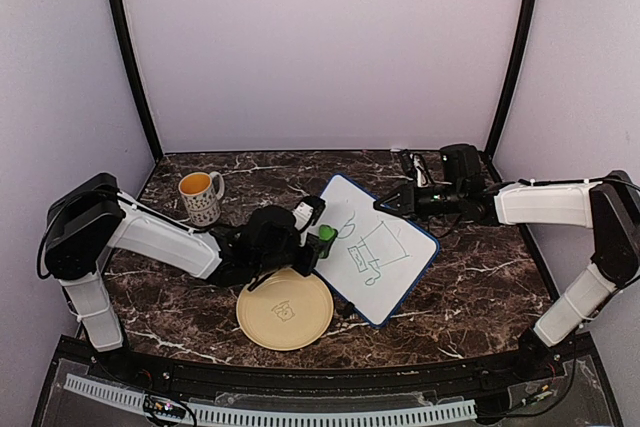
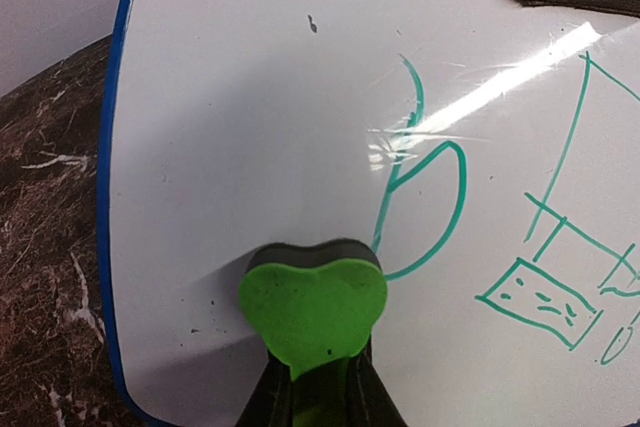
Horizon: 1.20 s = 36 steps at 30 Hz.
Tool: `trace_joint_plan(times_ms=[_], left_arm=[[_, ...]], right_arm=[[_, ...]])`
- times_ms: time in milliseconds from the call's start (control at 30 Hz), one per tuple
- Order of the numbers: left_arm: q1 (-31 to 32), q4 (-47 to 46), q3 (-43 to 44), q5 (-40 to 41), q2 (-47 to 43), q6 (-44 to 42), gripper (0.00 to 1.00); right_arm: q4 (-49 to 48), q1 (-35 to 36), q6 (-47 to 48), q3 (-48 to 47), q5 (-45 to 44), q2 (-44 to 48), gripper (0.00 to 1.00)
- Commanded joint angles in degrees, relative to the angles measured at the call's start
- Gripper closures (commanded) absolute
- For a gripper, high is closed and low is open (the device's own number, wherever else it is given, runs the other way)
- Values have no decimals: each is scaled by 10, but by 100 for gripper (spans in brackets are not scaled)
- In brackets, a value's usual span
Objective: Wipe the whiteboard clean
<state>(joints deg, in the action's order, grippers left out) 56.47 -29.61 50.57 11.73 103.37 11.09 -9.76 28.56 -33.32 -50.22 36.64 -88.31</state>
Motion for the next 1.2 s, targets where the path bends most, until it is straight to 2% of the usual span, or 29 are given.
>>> trace_joint_plan(times_ms=[0, 200, 433, 667, 767, 933, 1033, 1167], left_arm=[[9, 28, 49, -5, 3, -14, 100], [2, 62, 121, 23, 21, -36, 100], [-23, 83, 151, 19, 30, -36, 100], [-20, 88, 92, -36, 16, -29, 100], [-9, 86, 48, -41, 1, -30, 100], [13, 106, 27, -37, -3, -29, 100], [16, 121, 46, -41, 4, -32, 100], [16, 171, 120, -30, 24, -47, 100]], right_arm=[[-2, 6, 7, 18, 6, -22, 100], [-3, 6, 7, 20, 7, -22, 100], [-3, 6, 8, 20, 7, -21, 100], [-2, 5, 9, 17, 7, -22, 100], [-3, 5, 9, 17, 8, -24, 100], [-3, 5, 11, 16, 10, -25, 100], [0, 5, 14, 16, 10, -26, 100], [3, 5, 18, 15, 9, -23, 100]])
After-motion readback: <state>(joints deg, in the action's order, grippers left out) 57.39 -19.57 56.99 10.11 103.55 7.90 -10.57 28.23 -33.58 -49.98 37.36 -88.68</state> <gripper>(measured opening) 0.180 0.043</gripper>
